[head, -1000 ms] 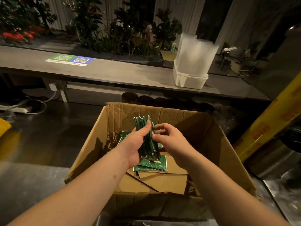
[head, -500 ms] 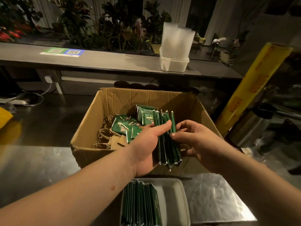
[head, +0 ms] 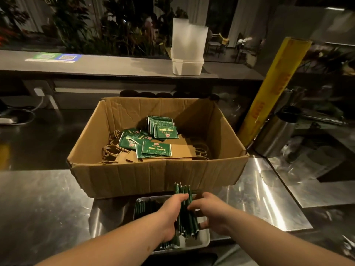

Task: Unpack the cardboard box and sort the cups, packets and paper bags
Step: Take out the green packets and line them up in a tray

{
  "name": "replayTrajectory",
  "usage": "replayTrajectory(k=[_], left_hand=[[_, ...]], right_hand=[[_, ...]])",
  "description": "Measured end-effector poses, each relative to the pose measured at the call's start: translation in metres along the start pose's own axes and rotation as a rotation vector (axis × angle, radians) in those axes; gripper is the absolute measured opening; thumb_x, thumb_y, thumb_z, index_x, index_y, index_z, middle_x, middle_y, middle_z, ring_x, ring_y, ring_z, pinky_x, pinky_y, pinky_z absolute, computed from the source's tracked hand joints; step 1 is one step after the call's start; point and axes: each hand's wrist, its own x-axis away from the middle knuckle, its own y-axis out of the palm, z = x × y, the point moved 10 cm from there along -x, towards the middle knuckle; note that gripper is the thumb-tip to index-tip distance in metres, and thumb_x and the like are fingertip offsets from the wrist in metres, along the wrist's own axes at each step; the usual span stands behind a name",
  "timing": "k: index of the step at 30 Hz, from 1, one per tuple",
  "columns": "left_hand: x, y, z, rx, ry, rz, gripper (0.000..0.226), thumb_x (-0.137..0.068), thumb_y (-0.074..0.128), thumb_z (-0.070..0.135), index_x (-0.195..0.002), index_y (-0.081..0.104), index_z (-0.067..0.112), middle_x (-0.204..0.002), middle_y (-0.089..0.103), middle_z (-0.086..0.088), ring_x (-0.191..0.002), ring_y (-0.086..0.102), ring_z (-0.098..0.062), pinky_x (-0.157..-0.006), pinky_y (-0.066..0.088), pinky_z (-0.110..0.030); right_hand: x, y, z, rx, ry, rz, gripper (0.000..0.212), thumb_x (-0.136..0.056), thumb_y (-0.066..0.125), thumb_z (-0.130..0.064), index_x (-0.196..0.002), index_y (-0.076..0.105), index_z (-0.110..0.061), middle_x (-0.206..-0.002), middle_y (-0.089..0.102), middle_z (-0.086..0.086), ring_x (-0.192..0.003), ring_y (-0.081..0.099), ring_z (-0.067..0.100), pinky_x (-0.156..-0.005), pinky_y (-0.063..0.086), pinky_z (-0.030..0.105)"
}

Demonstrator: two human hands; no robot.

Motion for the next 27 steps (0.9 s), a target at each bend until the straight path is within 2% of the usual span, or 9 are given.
replayTrajectory(k=[4, 10, 13, 15, 17, 20, 24, 25, 27], left_hand=[[-0.018, -0.009, -0.008, -0.097, -0.052, 0.088, 0.044, -0.097, 0.056, 0.047, -0.129, 0.059, 0.017, -0.117, 0.069, -0.015, -0.111, 0.063, -0.034, -0.107, 0.045, -0.053], [-0.037, -0.028, -0.006, -0.357, -0.124, 0.145, 0.034, -0.098, 0.058, 0.022, -0.13, 0.054, 0.012, -0.113, 0.067, -0.015, -0.105, 0.067, -0.031, -0.101, 0.054, -0.048], [-0.033, -0.037, 0.01, -0.543, -0.095, 0.158, 0.044, -0.1, 0.058, 0.018, -0.142, 0.044, 0.013, -0.118, 0.06, -0.014, -0.103, 0.067, -0.028, -0.089, 0.061, -0.041], [-0.032, -0.043, 0.016, -0.651, -0.094, 0.142, 0.053, -0.101, 0.059, 0.018, -0.148, 0.036, 0.013, -0.111, 0.062, -0.016, -0.085, 0.07, -0.024, -0.075, 0.064, -0.034], [-0.031, -0.05, 0.019, -0.726, -0.083, 0.135, 0.049, -0.1, 0.061, 0.017, -0.143, 0.039, 0.009, -0.101, 0.063, -0.016, -0.068, 0.068, -0.022, -0.063, 0.063, -0.032], [-0.03, -0.054, 0.023, -0.861, -0.027, 0.158, 0.019, -0.101, 0.057, 0.013, -0.117, 0.047, 0.009, -0.091, 0.061, -0.011, -0.052, 0.058, -0.016, -0.043, 0.049, -0.024], [-0.028, -0.057, 0.017, -0.975, -0.121, 0.13, 0.007, -0.106, 0.049, 0.015, -0.1, 0.045, 0.014, -0.089, 0.057, -0.006, -0.057, 0.051, -0.011, -0.047, 0.042, -0.021], [-0.026, -0.06, 0.017, -0.971, -0.154, 0.14, 0.006, -0.106, 0.049, 0.017, -0.108, 0.047, 0.012, -0.091, 0.058, -0.005, -0.058, 0.05, -0.01, -0.046, 0.041, -0.02], [-0.028, -0.07, 0.024, -0.946, -0.138, 0.235, 0.044, -0.102, 0.059, 0.018, -0.138, 0.034, 0.011, -0.106, 0.06, -0.007, -0.058, 0.055, -0.011, -0.041, 0.042, -0.019]], right_hand=[[-0.016, -0.002, 0.016, -0.005, 0.084, -0.016, 0.044, -0.089, 0.066, -0.002, -0.131, 0.054, -0.01, -0.117, 0.071, 0.016, -0.106, 0.071, 0.029, -0.088, 0.061, 0.053], [-0.034, 0.005, 0.04, 0.14, 0.221, -0.032, 0.027, -0.094, 0.053, 0.005, -0.113, 0.066, -0.01, -0.113, 0.072, 0.012, -0.105, 0.068, 0.025, -0.084, 0.059, 0.044], [-0.043, 0.011, 0.046, 0.154, 0.239, -0.038, 0.03, -0.094, 0.05, 0.007, -0.11, 0.069, -0.011, -0.111, 0.073, 0.011, -0.105, 0.068, 0.025, -0.08, 0.058, 0.042], [-0.047, 0.011, 0.047, 0.189, 0.245, -0.041, 0.029, -0.095, 0.051, 0.005, -0.11, 0.069, -0.012, -0.115, 0.072, 0.01, -0.112, 0.066, 0.026, -0.09, 0.057, 0.047], [-0.048, 0.011, 0.049, 0.23, 0.284, -0.048, 0.029, -0.096, 0.052, 0.001, -0.115, 0.066, -0.013, -0.123, 0.068, 0.01, -0.122, 0.06, 0.028, -0.098, 0.052, 0.052], [-0.047, 0.016, 0.053, 0.209, 0.335, -0.073, 0.03, -0.096, 0.051, 0.0, -0.118, 0.066, -0.013, -0.118, 0.071, 0.011, -0.112, 0.066, 0.028, -0.095, 0.057, 0.049], [-0.052, 0.02, 0.051, 0.171, 0.271, -0.089, 0.029, -0.096, 0.051, 0.004, -0.111, 0.071, -0.01, -0.109, 0.075, 0.01, -0.104, 0.07, 0.025, -0.079, 0.063, 0.043], [-0.052, 0.02, 0.05, 0.184, 0.26, -0.076, 0.027, -0.096, 0.053, 0.004, -0.11, 0.071, -0.01, -0.107, 0.075, 0.009, -0.102, 0.07, 0.023, -0.076, 0.063, 0.042], [-0.053, 0.017, 0.048, 0.263, 0.24, -0.049, 0.026, -0.095, 0.058, -0.001, -0.117, 0.066, -0.012, -0.112, 0.072, 0.008, -0.106, 0.068, 0.022, -0.08, 0.063, 0.041]])
